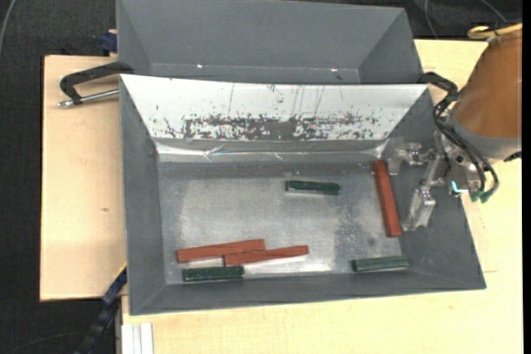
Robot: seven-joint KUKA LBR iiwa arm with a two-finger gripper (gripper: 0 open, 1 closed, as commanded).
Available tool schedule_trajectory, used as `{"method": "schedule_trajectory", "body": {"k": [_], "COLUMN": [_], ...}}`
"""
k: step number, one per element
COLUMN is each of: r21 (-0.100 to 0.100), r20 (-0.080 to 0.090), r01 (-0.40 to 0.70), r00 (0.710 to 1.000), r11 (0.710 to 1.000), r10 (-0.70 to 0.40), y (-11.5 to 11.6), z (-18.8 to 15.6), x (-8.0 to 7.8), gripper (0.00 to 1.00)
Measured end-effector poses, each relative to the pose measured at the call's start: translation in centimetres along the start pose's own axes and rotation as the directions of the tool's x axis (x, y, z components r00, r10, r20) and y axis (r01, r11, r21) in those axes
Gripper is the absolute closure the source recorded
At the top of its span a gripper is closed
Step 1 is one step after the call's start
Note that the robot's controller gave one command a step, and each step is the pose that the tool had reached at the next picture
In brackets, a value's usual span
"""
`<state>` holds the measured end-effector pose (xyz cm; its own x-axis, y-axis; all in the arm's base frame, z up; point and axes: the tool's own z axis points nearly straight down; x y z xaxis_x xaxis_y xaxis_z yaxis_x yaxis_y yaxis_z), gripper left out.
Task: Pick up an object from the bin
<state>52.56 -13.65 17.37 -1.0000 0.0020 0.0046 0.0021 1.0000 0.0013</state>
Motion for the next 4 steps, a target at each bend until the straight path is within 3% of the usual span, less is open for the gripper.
{"method": "schedule_trajectory", "body": {"k": [1, 2, 3, 4], "r21": [-0.002, -0.001, 0.002, 0.008], "r20": [0.001, 0.013, 0.010, 0.014], "r01": [-0.001, 0.147, 0.141, 0.463], "r00": [1.000, 0.989, 0.990, 0.886], "r11": [1.000, 0.989, 0.990, 0.886], "r10": [0.001, -0.147, -0.141, -0.463], "y": [3.0, 10.7, 10.3, 12.0], "z": [10.7, 10.2, 10.2, -5.5], "x": [-4.6, -7.6, -7.5, -2.5], "gripper": [0.00, 0.00, 1.00, 1.00]}}
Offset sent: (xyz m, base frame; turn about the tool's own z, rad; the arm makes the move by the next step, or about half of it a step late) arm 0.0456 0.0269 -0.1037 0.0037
